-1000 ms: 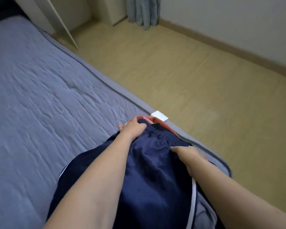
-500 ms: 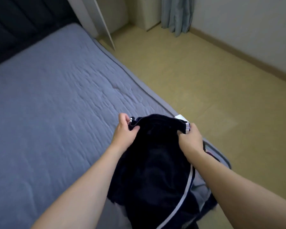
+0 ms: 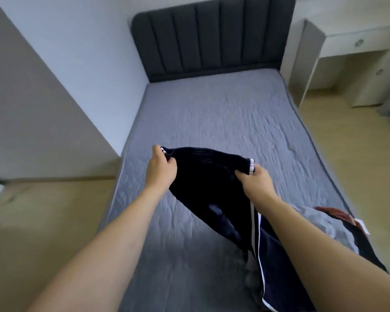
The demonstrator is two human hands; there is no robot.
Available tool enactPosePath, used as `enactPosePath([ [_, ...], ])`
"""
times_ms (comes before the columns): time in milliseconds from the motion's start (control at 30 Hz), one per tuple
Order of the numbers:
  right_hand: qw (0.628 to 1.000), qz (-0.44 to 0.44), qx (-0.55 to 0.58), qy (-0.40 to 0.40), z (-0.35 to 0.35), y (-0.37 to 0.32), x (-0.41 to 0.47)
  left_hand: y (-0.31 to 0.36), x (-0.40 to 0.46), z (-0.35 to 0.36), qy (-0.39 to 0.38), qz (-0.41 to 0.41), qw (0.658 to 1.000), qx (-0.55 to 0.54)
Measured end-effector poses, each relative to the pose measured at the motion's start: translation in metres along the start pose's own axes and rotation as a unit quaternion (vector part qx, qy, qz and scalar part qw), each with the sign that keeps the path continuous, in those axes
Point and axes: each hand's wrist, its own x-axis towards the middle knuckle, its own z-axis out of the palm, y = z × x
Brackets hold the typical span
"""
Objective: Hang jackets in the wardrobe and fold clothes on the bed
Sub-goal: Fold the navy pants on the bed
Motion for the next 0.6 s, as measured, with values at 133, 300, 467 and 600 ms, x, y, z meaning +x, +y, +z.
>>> enactPosePath([
  [133, 0.998, -0.058, -0.016, -0.024, 0.102, -0.075, -0.043, -0.071, 0.014, -0.118, 0.052, 0.050, 0.993, -0.098],
  [300, 0.977, 0.086, -0.084, -0.174, 0.152, -0.163, -0.085, -0.089, 0.021, -0.239, -0.036, 0.117, 0.984, -0.131],
  [467, 0.925, 0.151, -0.174, -0.304, 0.152, -0.236, -0.108, -0.071, 0.027, -0.315, -0.247, 0.064, 0.909, -0.329],
  [600, 0.922, 0.122, -0.184, -0.319, 0.160, -0.280, -0.109, -0.053, 0.046, -0.346, -0.262, 0.046, 0.833, -0.484],
])
